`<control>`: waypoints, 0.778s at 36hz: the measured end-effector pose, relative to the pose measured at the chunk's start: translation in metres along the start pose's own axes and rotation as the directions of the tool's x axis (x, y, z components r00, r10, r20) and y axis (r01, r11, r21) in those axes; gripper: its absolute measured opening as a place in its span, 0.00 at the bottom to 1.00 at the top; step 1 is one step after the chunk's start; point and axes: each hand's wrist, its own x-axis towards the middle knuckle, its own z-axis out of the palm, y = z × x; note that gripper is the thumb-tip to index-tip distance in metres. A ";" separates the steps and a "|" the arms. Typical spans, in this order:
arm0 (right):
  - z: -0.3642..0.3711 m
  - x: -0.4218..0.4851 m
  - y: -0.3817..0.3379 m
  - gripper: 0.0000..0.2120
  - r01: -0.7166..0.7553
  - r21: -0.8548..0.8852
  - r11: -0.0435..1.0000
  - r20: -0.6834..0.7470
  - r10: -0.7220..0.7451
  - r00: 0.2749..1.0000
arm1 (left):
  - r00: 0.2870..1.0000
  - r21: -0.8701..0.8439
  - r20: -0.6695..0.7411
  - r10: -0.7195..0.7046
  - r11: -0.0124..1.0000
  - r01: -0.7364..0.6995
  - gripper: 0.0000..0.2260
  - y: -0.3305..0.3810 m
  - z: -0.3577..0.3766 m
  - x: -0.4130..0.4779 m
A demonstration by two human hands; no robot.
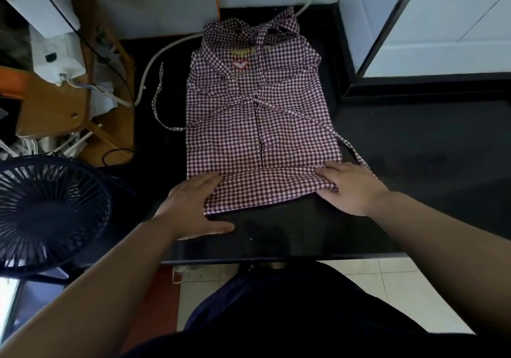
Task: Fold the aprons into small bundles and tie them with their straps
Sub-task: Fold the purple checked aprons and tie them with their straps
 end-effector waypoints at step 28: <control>-0.001 0.004 0.003 0.05 -0.311 0.451 0.837 0.109 0.294 0.950 | 0.787 -0.404 -0.269 -0.555 0.807 0.432 0.23 -0.008 0.013 0.008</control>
